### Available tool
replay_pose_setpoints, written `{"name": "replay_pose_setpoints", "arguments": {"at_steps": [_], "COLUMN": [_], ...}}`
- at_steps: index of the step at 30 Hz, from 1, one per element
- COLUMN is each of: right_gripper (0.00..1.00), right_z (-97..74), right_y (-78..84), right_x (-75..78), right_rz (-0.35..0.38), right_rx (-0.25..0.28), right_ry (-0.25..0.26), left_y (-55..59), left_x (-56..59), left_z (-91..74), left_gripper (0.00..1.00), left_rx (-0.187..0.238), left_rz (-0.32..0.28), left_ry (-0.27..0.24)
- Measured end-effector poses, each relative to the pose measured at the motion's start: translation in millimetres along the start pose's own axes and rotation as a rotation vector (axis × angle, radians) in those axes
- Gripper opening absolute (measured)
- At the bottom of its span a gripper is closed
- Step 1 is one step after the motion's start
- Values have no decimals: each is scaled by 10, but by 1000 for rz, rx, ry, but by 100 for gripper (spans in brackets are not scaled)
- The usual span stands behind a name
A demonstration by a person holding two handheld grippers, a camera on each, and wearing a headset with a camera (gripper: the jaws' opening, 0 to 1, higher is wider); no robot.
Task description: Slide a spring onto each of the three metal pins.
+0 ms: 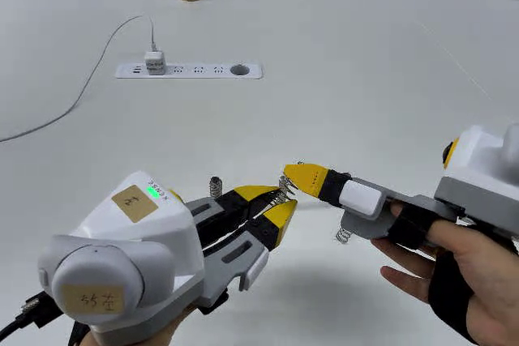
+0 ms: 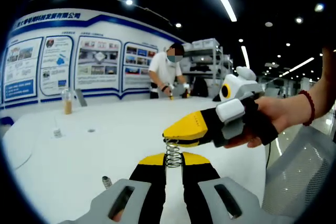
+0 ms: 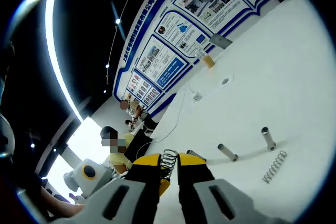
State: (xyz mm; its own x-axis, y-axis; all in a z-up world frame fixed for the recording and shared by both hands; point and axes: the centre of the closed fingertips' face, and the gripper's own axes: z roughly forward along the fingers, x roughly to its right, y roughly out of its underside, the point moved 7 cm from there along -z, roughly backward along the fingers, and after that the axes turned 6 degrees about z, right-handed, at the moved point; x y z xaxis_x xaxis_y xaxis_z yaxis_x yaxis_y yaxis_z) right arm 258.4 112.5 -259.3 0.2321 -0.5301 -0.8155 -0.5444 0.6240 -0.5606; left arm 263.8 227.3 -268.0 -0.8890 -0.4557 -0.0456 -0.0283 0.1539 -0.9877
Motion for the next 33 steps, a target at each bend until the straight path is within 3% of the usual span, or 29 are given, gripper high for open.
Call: {"name": "replay_pose_setpoints", "arguments": {"at_steps": [6, 12, 25, 33], "right_gripper": [12, 11, 11, 11], "right_z": [7, 18, 48, 100], "right_y": [4, 28, -11, -123], "right_x": [-16, -41, -46, -12], "right_rz": [21, -35, -226, -371], "right_rx": [-4, -15, -32, -19], "right_ry": [-22, -23, 24, 62], "left_y": [-4, 15, 100, 212], "left_x": [-4, -8, -8, 13], "left_z": [-4, 3, -14, -41], "left_gripper": [11, 11, 19, 28], "left_rx": [-9, -44, -133, -194], "left_rz": [1, -2, 41, 9], "left_ry": [0, 4, 4, 19]}}
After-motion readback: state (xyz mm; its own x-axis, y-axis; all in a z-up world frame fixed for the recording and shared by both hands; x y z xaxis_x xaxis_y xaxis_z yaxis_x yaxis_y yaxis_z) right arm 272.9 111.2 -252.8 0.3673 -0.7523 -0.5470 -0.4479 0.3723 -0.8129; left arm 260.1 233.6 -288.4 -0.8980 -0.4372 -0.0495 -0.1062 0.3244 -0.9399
